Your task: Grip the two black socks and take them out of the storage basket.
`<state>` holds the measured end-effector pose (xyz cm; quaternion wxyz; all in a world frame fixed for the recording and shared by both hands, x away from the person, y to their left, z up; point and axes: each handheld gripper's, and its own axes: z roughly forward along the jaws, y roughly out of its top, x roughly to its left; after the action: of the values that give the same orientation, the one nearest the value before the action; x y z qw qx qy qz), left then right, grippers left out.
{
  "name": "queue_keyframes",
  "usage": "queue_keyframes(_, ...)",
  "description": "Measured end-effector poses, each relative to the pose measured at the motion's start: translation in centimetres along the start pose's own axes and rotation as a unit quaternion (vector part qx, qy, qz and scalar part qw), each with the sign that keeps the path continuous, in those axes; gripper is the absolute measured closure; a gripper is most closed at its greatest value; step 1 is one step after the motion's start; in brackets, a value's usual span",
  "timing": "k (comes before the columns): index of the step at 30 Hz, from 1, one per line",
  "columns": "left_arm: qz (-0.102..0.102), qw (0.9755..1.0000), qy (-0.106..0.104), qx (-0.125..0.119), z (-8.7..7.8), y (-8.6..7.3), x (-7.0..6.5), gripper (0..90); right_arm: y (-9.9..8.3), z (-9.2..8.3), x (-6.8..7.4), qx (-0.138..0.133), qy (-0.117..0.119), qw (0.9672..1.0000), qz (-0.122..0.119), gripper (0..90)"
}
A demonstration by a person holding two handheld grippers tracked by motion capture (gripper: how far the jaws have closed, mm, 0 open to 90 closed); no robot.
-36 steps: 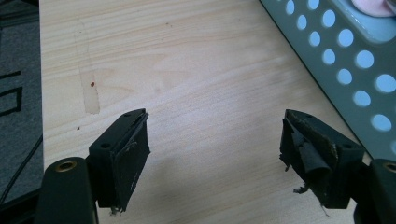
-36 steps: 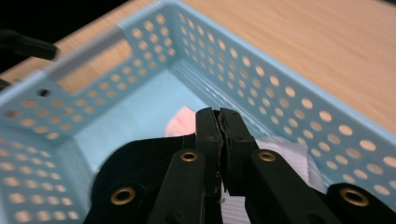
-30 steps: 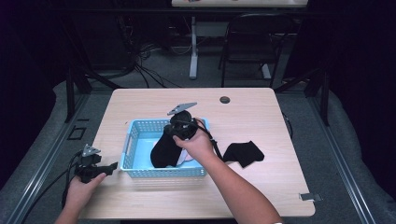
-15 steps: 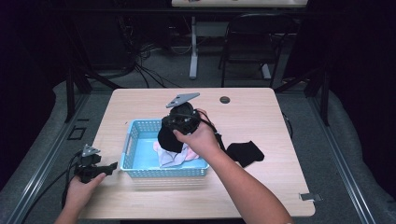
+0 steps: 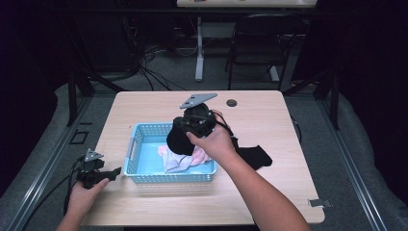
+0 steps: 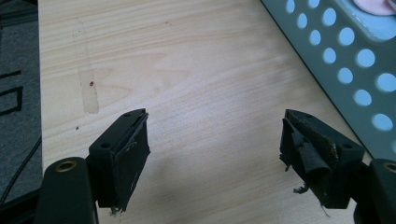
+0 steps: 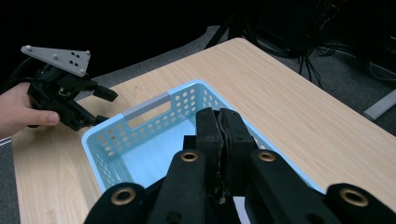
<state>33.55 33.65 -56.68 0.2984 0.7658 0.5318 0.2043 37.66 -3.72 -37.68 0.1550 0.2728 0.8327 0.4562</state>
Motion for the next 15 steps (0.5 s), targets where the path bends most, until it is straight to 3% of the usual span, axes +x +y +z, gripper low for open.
queue_keyframes(8,0.001,1.0,0.0,0.0,0.0,0.0,0.0,23.7,-0.2,-2.8,-0.4,-0.019,-0.003,0.9998,0.005,87.4)
queue_keyframes(15,0.001,1.0,0.001,0.001,0.0,0.0,0.0,23.7,-1.0,-5.9,-1.4,-0.036,-0.022,0.999,0.013,87.3)
